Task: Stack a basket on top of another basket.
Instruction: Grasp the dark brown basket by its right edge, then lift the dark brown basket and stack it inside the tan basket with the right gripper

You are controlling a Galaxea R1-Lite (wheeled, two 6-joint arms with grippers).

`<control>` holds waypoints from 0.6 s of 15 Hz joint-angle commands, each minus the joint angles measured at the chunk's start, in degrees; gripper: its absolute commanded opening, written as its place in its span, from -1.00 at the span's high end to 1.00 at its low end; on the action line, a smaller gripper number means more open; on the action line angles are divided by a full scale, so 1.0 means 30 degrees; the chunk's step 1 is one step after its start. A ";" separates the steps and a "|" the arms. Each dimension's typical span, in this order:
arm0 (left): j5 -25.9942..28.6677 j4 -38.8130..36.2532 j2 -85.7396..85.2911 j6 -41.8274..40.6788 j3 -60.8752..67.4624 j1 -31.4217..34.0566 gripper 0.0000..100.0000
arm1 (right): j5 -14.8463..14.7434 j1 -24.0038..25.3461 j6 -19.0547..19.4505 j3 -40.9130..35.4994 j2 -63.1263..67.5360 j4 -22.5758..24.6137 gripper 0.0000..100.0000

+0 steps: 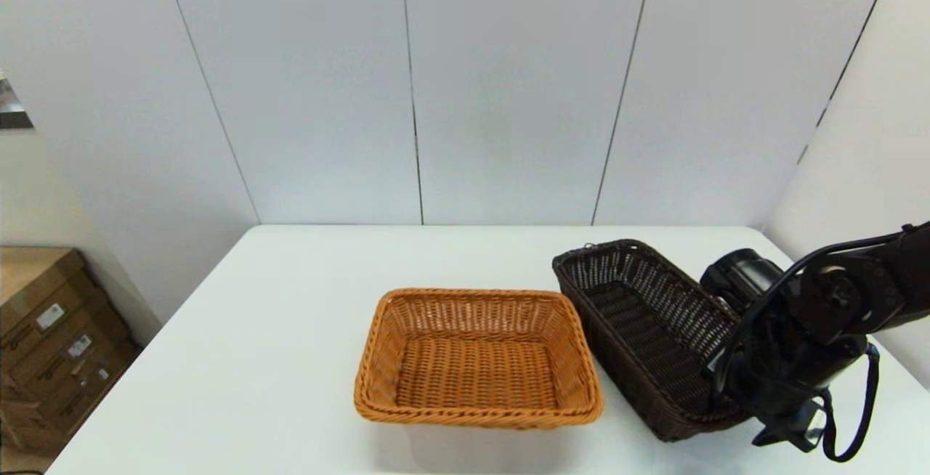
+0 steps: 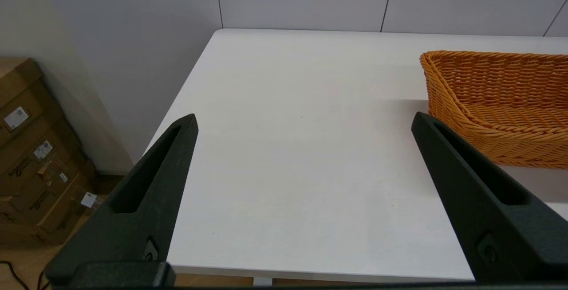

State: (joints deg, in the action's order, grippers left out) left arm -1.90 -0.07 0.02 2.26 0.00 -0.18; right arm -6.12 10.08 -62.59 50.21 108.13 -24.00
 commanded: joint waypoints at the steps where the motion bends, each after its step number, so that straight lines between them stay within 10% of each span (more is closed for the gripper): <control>1: -0.0011 -0.0005 -0.0037 0.0010 0.0029 0.0002 -1.00 | -0.0069 -0.0021 -0.0114 -0.0038 -0.0038 0.0003 1.00; 9: -0.0011 -0.0005 -0.0037 0.0010 0.0029 0.0002 -1.00 | -0.0040 -0.1046 -0.0935 0.0694 -0.0038 0.0032 1.00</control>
State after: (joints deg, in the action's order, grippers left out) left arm -1.89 -0.07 0.02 2.26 0.00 -0.18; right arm -6.17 7.70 -64.33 51.54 108.57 -23.83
